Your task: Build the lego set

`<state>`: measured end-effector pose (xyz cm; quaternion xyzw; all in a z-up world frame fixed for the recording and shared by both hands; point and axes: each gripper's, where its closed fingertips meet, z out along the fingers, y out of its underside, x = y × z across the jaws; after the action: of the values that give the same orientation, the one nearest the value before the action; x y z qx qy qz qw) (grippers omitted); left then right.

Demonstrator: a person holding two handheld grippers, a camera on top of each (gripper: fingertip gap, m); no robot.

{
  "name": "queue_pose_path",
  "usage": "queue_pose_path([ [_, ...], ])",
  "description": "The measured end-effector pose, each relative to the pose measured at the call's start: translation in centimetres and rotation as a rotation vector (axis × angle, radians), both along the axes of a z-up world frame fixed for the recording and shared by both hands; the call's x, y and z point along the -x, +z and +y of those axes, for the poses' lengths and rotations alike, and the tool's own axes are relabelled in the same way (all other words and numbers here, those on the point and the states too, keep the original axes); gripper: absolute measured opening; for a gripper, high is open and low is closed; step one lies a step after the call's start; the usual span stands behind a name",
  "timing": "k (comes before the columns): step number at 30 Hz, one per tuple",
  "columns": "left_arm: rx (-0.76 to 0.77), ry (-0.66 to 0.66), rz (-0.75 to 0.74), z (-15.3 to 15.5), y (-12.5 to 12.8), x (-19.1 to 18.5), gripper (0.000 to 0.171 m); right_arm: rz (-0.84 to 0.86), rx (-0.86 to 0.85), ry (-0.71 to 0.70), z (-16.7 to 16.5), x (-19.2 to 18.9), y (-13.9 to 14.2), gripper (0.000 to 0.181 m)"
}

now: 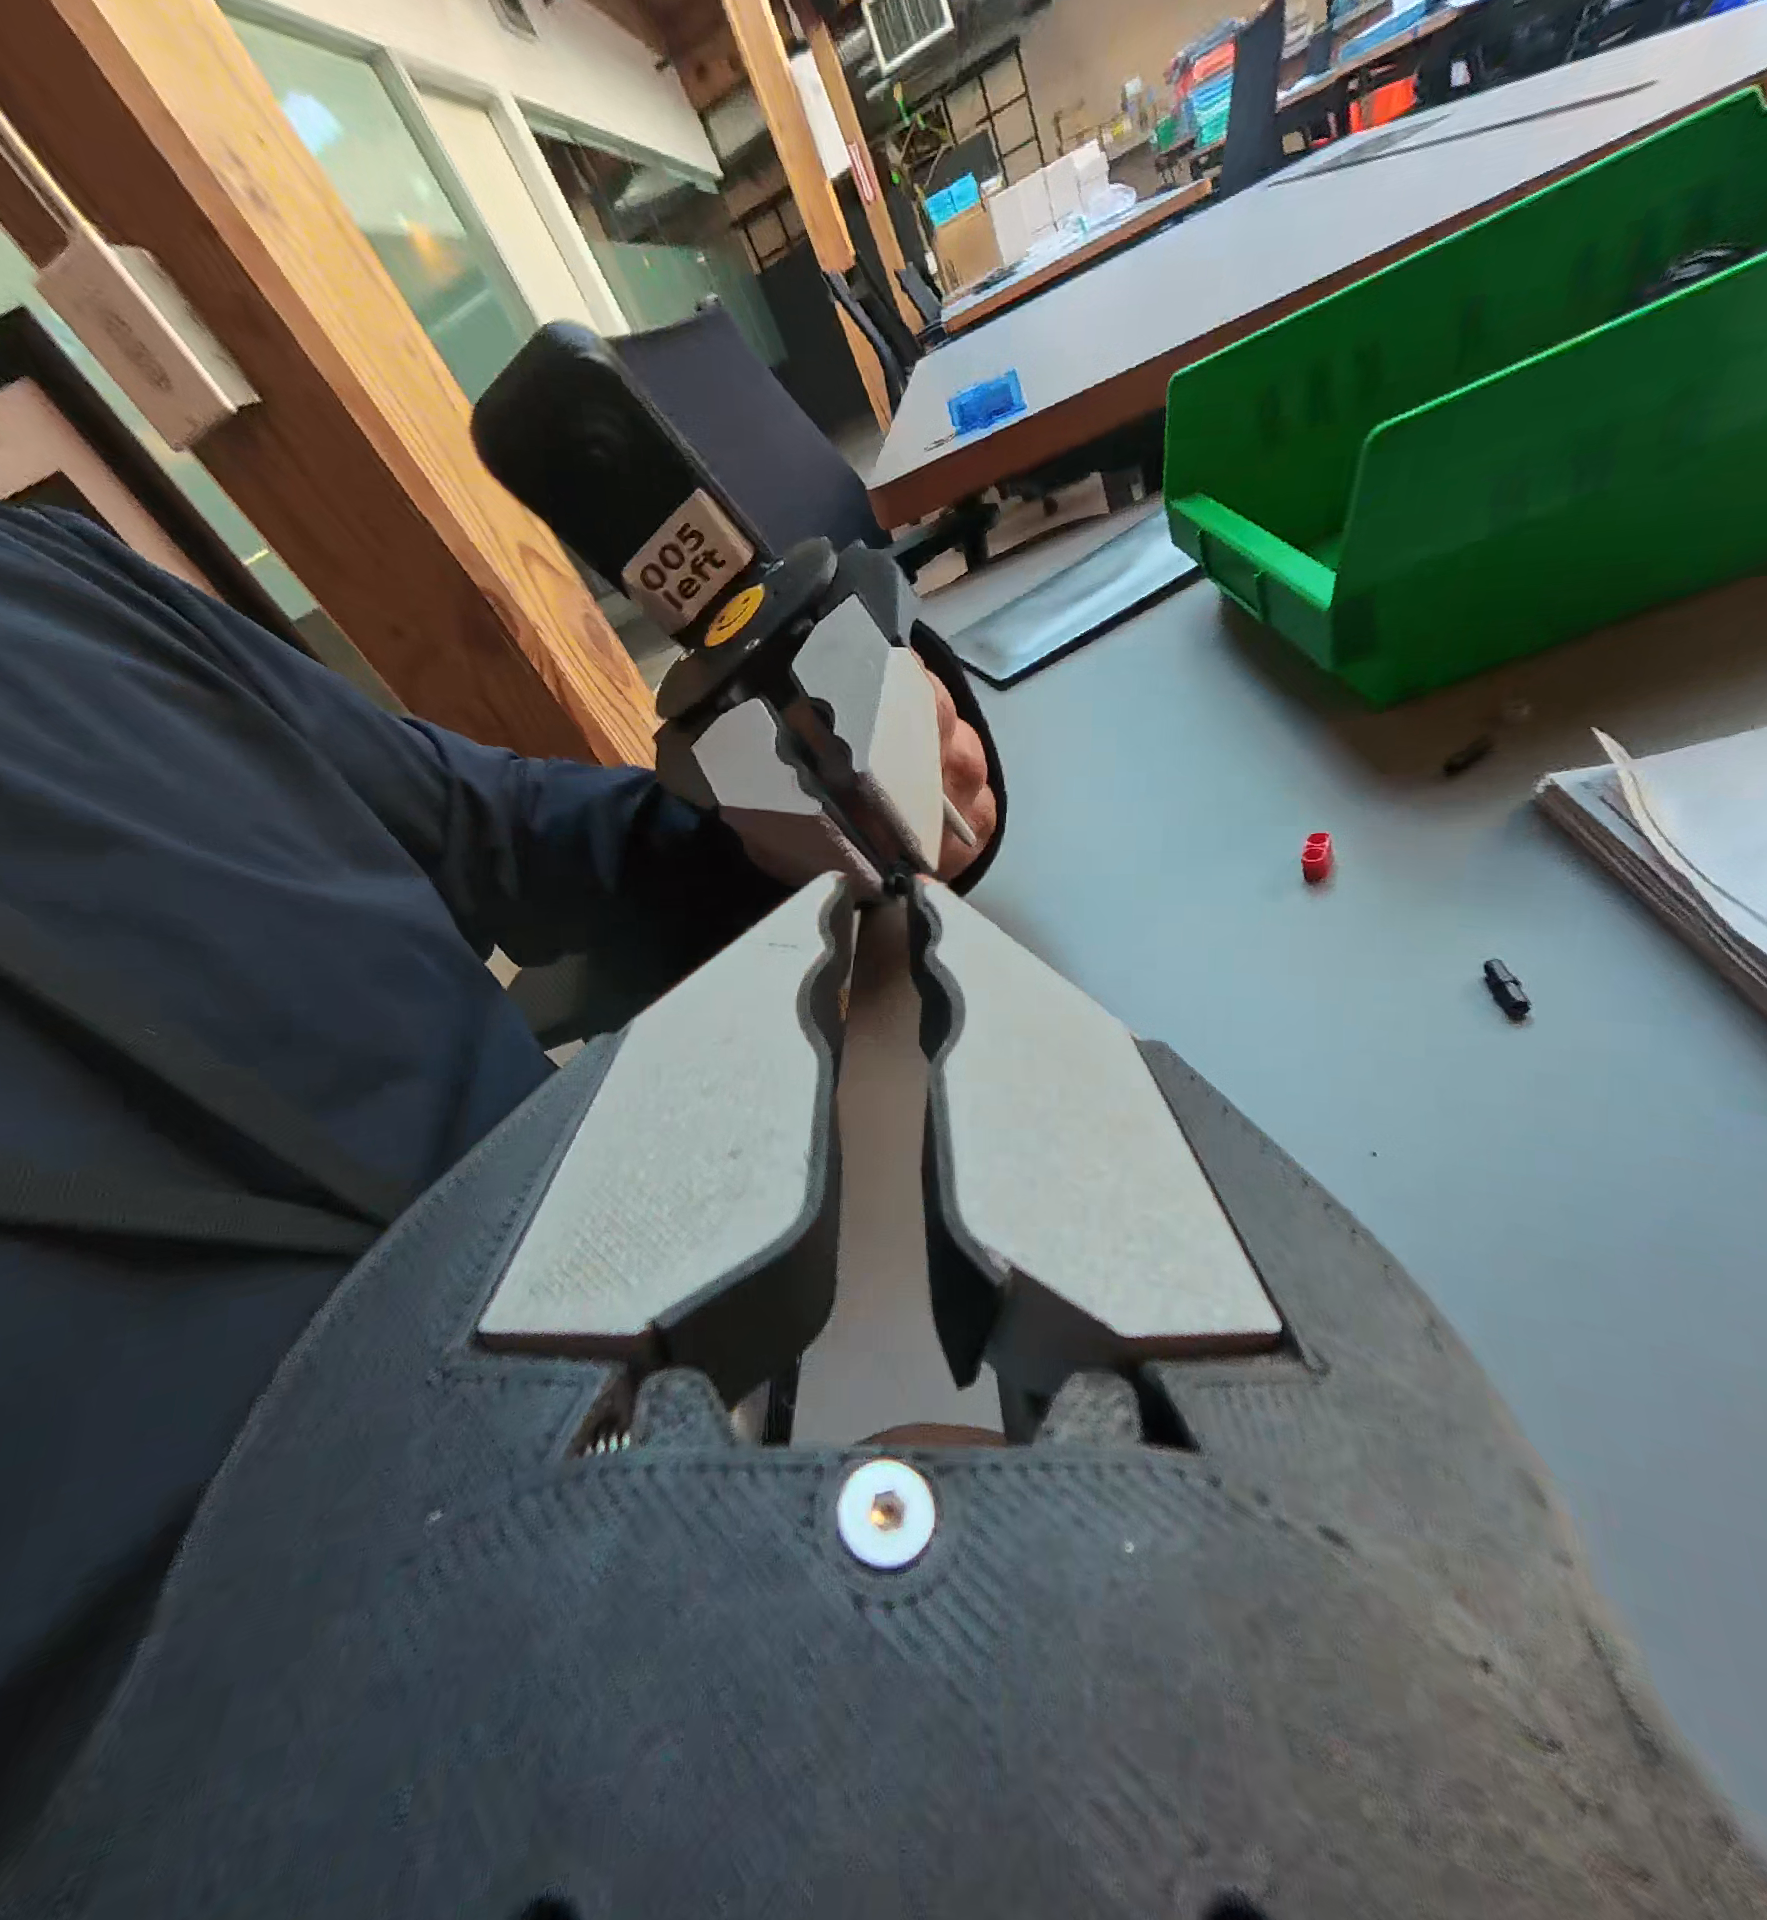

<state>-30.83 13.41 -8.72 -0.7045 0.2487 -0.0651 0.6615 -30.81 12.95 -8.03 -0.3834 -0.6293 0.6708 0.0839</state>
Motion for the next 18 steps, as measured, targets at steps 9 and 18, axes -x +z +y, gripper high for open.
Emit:
queue_pose_path([
  [9,-0.036,0.050,-0.037,0.2,0.7,-0.1,0.002,0.042,-0.059,-0.050,-0.2,0.5,0.7,0.000],
  [18,-0.042,0.064,-0.151,0.1,1.2,0.1,0.002,0.090,-0.214,-0.038,-0.4,0.8,0.8,0.000],
])
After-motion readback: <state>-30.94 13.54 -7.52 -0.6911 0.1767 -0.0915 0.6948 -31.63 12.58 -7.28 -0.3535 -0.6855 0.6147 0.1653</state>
